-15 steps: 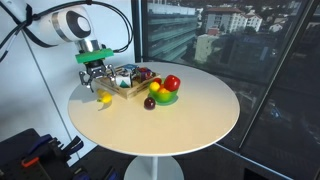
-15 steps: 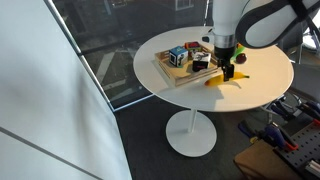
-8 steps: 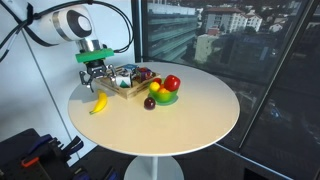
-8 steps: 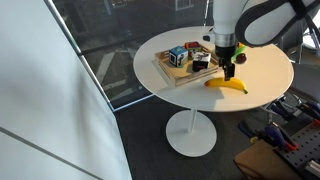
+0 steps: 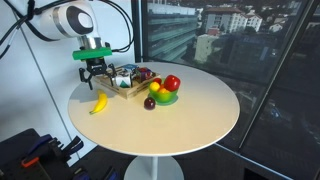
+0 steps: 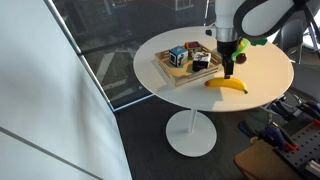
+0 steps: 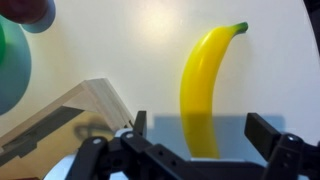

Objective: Move the banana from the tray to the table

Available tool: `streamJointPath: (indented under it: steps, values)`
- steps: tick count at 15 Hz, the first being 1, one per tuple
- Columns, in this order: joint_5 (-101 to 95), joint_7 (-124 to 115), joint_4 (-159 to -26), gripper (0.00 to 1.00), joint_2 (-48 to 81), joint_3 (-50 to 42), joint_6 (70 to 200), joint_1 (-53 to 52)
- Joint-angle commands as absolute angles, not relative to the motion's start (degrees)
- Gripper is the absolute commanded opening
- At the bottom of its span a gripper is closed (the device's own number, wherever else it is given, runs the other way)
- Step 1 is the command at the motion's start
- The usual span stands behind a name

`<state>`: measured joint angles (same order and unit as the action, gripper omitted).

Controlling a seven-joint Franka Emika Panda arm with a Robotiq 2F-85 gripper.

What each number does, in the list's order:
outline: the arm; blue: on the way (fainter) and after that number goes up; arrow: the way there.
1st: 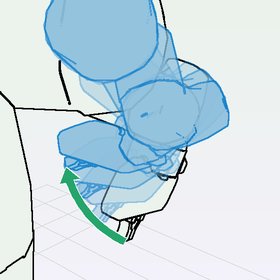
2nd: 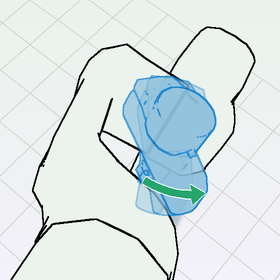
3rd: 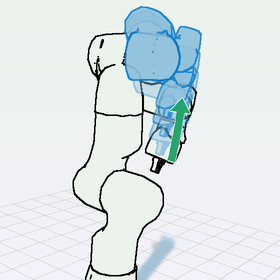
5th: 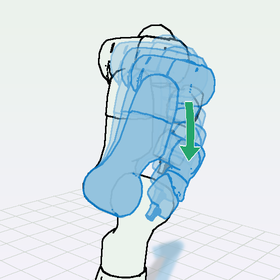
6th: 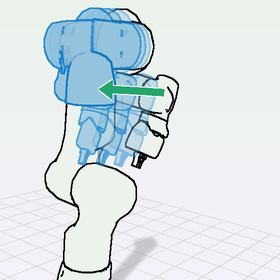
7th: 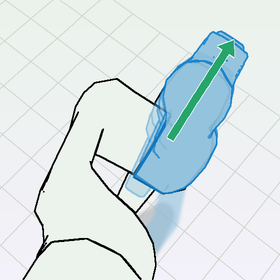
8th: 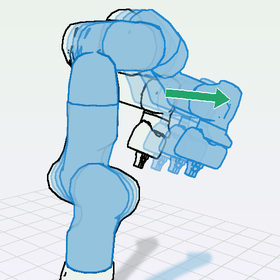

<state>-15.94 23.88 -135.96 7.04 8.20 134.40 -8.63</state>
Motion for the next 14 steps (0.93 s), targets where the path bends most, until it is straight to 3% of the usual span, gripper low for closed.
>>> streamJointPath:
  steps: [1,14]
  values:
    - [-14.0,18.3,-135.9,1.0,5.4,8.0,133.3,-8.1]
    - [-5.5,-0.7,-137.2,1.0,1.2,6.8,129.7,-7.8]
